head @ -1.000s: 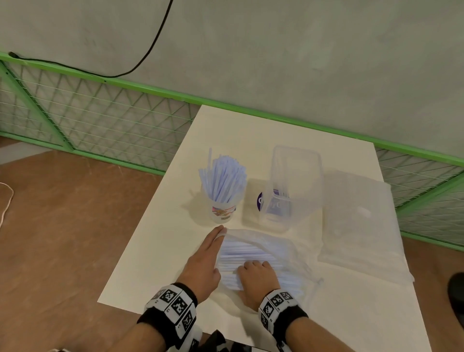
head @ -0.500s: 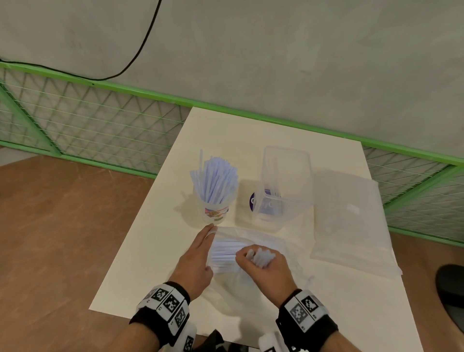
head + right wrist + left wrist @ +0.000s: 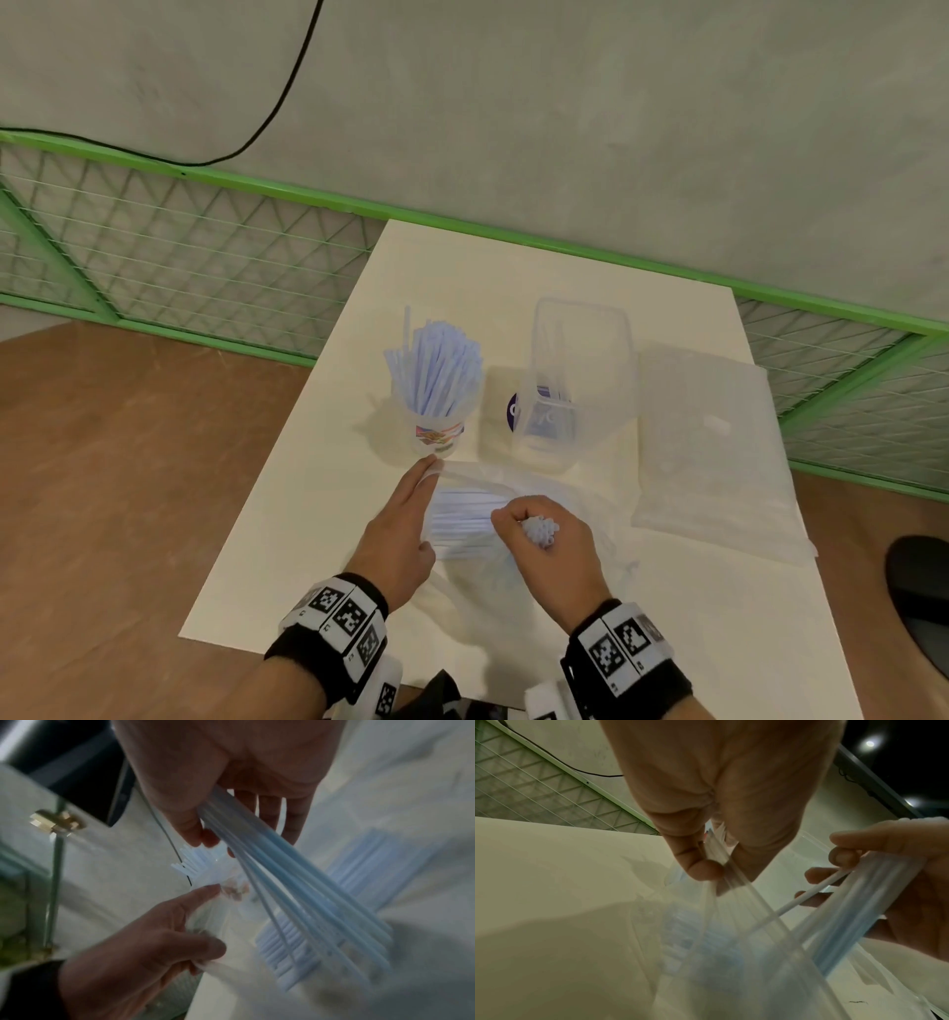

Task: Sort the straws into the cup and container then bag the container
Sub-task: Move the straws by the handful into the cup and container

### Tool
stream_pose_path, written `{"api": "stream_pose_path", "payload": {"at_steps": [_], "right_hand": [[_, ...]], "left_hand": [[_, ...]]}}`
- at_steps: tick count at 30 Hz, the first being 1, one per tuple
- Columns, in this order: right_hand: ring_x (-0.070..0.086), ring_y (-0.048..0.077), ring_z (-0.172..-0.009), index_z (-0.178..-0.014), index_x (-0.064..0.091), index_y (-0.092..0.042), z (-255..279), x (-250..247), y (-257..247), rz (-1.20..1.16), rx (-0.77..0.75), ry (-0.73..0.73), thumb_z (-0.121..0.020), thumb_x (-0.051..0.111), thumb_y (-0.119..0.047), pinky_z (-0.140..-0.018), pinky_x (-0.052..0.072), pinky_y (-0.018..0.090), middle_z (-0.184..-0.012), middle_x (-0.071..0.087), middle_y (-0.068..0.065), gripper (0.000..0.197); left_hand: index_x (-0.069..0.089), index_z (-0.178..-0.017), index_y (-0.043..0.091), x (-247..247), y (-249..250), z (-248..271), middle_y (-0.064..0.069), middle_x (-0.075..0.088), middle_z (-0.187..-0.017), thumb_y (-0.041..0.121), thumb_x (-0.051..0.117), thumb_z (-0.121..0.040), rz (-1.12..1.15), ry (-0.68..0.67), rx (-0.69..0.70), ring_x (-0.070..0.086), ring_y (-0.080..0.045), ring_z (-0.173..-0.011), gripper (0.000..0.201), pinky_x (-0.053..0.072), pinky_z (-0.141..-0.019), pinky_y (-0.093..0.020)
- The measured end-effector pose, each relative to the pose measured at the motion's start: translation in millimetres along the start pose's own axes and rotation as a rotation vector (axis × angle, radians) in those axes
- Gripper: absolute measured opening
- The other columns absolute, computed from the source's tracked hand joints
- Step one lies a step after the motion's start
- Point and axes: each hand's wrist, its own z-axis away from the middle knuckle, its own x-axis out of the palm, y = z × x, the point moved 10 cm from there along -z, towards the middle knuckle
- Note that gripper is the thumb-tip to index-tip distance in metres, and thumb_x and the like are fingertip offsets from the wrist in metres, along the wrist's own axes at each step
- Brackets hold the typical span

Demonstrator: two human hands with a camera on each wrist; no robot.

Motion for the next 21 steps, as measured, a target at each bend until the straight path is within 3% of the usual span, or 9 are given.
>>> {"api": "stream_pose_path", "payload": {"at_steps": [2,5,7,10,13,16,19,21], "right_hand": [[0.062,0.003,-0.077,-0.067,0.066,-0.028,-1,0,-7,0.204,-0.072,-0.049,-0.084,0.067,-0.03,-0.068,0.045,0.011,-0.076,0.067,-0.011,0.017],[0.055,0.01,-0.062,-0.064,0.057,-0.021,-1,4,-10,0.494,-0.145,-0.104,-0.085,0.057,-0.04,-0.059,0.042,0.017,-0.061,0.059,-0.007,0.028],[0.045,0.014,-0.051,-0.057,0.043,-0.018,-1,4,-7,0.578,-0.15,-0.109,-0.086,0.053,-0.041,-0.05,0.033,0.018,-0.051,0.045,-0.002,0.038],[0.041,0.013,-0.048,-0.057,0.037,-0.018,-3,6,-1,0.679,-0.113,-0.119,-0.082,0.046,-0.046,-0.049,0.028,0.019,-0.05,0.042,-0.002,0.039],[0.039,0.014,-0.046,-0.057,0.037,-0.017,-6,2,-2,0.65,-0.08,-0.121,-0.077,0.04,-0.046,-0.048,0.029,0.02,-0.048,0.04,-0.002,0.036],[0.046,0.014,-0.051,-0.057,0.049,-0.016,-5,-19,-15,0.407,-0.04,-0.029,-0.083,0.054,-0.033,-0.058,0.043,0.029,-0.052,0.05,0.001,0.031],[0.057,0.008,-0.059,-0.064,0.064,-0.02,4,-35,-27,0.208,-0.045,0.027,-0.084,0.061,-0.028,-0.06,0.043,0.017,-0.062,0.064,-0.003,0.021],[0.055,0.008,-0.058,-0.062,0.061,-0.02,8,-32,-17,0.251,-0.04,-0.008,-0.085,0.06,-0.028,-0.059,0.042,0.018,-0.06,0.062,-0.002,0.024]], "left_hand": [[0.02,-0.15,0.033,0,0,0,0.029,0.006,-0.155,-0.008,0.051,-0.073,-0.007,-0.002,-0.004,0.052,-0.013,-0.12,0.093,0.034,-0.082,-0.005],[0.019,-0.151,0.033,1,0,0,0.028,0.005,-0.156,-0.009,0.05,-0.074,-0.011,-0.008,-0.016,0.052,-0.017,-0.119,0.093,0.034,-0.085,-0.008],[0.018,-0.151,0.034,1,0,0,0.029,0.005,-0.156,-0.009,0.05,-0.074,-0.008,-0.01,-0.02,0.053,-0.018,-0.119,0.093,0.034,-0.084,-0.008],[0.018,-0.151,0.034,1,0,0,0.03,0.005,-0.155,-0.009,0.049,-0.074,-0.003,-0.017,-0.021,0.053,-0.016,-0.119,0.093,0.034,-0.084,-0.007],[0.018,-0.151,0.035,2,0,1,0.032,0.004,-0.155,-0.008,0.049,-0.075,-0.001,-0.022,-0.029,0.054,-0.017,-0.116,0.093,0.034,-0.081,-0.005],[0.019,-0.151,0.034,1,-1,2,0.031,0.004,-0.155,-0.009,0.049,-0.075,-0.009,-0.018,-0.037,0.055,-0.02,-0.112,0.092,0.033,-0.078,-0.003],[0.02,-0.151,0.033,1,-2,2,0.031,0.004,-0.155,-0.009,0.049,-0.075,-0.008,-0.02,-0.045,0.056,-0.02,-0.112,0.092,0.034,-0.079,-0.005],[0.02,-0.151,0.033,1,-3,3,0.031,0.005,-0.155,-0.009,0.049,-0.075,-0.007,-0.021,-0.041,0.055,-0.02,-0.113,0.092,0.033,-0.079,-0.004]]}}
